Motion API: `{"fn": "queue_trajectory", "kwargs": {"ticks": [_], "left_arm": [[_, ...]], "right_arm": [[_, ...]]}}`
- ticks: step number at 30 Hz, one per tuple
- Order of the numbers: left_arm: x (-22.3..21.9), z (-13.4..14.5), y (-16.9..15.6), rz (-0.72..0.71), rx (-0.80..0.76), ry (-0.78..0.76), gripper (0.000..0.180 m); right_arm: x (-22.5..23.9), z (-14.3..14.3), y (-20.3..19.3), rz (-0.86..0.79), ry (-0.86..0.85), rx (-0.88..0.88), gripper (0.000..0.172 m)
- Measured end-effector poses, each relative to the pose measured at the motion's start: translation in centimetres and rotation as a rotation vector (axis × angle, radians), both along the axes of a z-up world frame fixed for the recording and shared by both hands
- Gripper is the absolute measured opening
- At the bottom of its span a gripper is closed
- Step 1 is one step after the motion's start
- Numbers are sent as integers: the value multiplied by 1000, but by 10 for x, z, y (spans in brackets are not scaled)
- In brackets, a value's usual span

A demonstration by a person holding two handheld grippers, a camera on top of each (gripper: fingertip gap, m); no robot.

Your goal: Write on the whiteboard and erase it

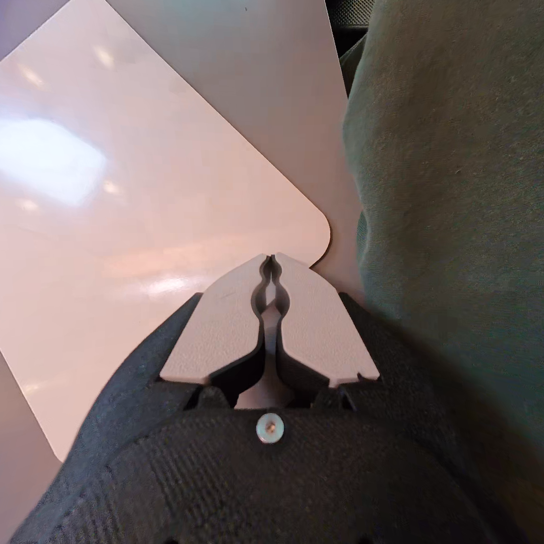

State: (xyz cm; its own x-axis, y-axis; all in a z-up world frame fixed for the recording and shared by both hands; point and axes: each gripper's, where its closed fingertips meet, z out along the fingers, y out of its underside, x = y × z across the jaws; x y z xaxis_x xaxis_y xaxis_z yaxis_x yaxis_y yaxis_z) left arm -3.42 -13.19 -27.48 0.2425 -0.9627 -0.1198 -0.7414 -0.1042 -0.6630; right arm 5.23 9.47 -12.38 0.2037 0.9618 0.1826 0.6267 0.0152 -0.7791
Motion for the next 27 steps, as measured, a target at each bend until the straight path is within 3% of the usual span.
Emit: {"fn": "queue_trajectory", "kwargs": {"ticks": [4, 10, 18, 27], "left_arm": [[0, 0, 0, -13, -33, -14, 0], [1, 10, 5, -12, -91, -119, 0], [-13, 39, 34, 42, -29, -351, 0], [-40, 57, 59, 143, 117, -439, 0]], "right_arm": [[19, -9, -8, -8, 166, 2, 60], [-35, -2, 7, 80, 456, -6, 55], [-98, -3, 22, 217, 346, -12, 54], [-128, -11, 22, 308, 341, -104, 53]]}}
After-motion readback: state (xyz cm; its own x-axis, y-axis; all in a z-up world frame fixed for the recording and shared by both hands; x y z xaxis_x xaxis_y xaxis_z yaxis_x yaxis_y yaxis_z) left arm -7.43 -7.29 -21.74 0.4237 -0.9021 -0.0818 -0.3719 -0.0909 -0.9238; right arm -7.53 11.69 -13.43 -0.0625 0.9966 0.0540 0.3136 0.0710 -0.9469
